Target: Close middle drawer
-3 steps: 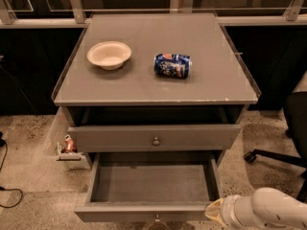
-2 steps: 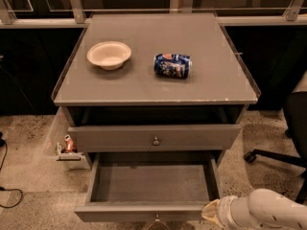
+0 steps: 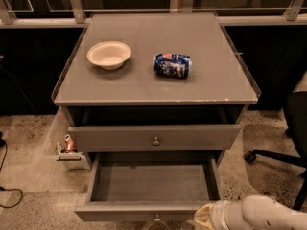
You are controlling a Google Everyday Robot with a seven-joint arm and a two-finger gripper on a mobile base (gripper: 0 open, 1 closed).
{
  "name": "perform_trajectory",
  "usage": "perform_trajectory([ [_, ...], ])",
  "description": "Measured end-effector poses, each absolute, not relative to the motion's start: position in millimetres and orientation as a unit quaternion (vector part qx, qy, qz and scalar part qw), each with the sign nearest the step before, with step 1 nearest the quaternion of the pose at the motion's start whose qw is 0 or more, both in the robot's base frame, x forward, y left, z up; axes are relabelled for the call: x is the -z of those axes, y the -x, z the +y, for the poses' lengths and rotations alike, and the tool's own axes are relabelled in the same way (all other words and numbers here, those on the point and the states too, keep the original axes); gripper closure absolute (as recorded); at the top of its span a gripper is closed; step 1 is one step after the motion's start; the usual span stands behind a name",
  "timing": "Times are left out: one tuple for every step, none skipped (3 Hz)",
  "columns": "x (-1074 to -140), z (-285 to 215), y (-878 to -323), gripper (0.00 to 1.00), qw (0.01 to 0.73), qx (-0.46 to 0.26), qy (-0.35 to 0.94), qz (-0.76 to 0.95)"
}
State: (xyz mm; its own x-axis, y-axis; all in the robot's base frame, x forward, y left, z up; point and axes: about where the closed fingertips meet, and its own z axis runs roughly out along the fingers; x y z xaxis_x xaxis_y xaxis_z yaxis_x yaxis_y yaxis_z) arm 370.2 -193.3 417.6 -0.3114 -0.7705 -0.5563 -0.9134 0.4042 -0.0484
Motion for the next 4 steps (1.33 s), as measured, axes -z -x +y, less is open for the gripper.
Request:
perform_trajectory([
  [-402.8,-186.9,-369.3,0.81,0.264,-0.144,0.529,0.794],
  [-402.0,-186.5,-368.8,0.58,0.264,-0.145,0.528,0.794],
  [-402.0,-186.5,-368.8,0.35,0.264,-0.145,0.528,0.794],
  [-402.0,-186.5,-368.9,0.12,0.264,-0.145,0.528,0.794],
])
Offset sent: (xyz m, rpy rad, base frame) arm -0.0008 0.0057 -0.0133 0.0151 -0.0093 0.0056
